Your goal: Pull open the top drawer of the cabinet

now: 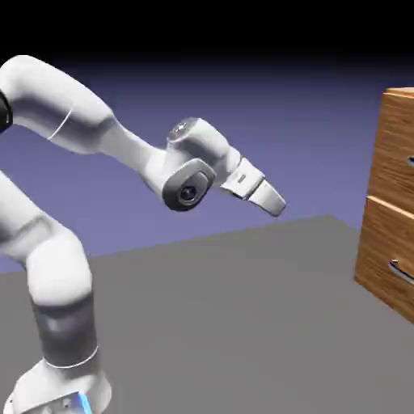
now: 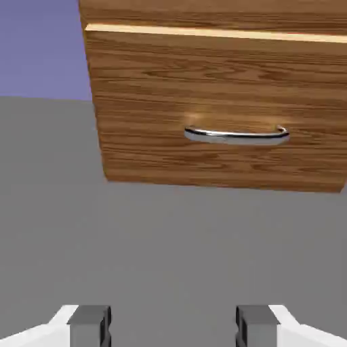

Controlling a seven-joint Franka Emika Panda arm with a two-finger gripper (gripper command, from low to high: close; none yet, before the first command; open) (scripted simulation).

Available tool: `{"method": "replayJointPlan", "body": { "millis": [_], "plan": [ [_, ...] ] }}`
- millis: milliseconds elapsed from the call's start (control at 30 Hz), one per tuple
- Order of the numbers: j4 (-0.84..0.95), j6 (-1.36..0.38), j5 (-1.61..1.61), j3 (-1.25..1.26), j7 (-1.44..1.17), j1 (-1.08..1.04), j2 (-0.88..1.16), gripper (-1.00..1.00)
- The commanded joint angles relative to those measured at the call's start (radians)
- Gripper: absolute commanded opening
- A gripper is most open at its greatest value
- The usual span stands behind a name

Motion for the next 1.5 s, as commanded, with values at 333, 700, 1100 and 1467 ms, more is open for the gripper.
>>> {"method": "replayJointPlan", "body": {
  "millis": [333,700,1100,1467],
  "plan": [
    [0.227,-0.071,0.478,-0.197,-0.085,0.129,0.232,0.00],
    [0.453,-0.142,0.957,-0.394,-0.170,0.258,0.464,0.00],
    [0.701,-0.219,1.479,-0.609,-0.263,0.398,0.717,0.00],
    [0.927,-0.289,1.957,-0.806,-0.348,0.527,0.949,0.00]
  ]
}}
